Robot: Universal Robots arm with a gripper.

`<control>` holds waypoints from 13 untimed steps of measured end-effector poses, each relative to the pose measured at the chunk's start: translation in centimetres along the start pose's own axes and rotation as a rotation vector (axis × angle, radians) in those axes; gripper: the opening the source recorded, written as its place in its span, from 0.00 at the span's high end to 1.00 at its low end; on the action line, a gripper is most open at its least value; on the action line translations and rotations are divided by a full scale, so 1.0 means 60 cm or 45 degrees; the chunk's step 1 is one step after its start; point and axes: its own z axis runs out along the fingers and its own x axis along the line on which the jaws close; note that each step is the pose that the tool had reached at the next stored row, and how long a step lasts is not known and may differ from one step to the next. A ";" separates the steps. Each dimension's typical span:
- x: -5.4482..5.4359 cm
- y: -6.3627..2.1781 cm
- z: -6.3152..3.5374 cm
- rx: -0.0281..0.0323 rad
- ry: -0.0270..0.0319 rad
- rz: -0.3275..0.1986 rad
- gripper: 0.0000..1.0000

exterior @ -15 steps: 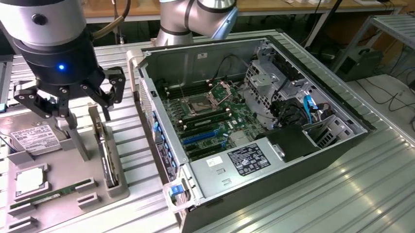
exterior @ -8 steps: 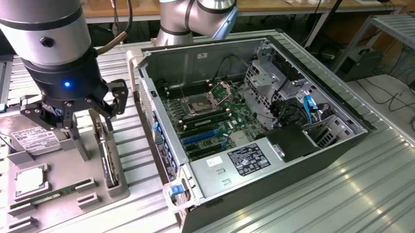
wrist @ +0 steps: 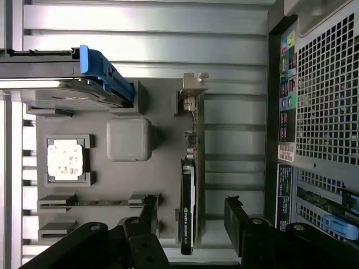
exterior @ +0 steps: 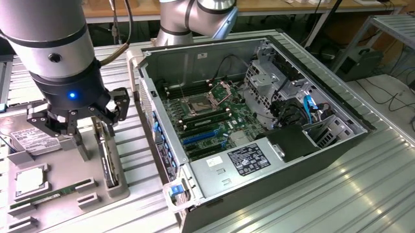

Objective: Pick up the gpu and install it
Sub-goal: 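Pick up the gpu and move the gpu toward the slot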

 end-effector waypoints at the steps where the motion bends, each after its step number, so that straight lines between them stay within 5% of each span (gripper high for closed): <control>1: 0.000 0.000 0.004 -0.0001 0.0000 0.000 0.40; 13: 0.000 -0.002 0.044 -0.0001 0.0000 0.000 0.40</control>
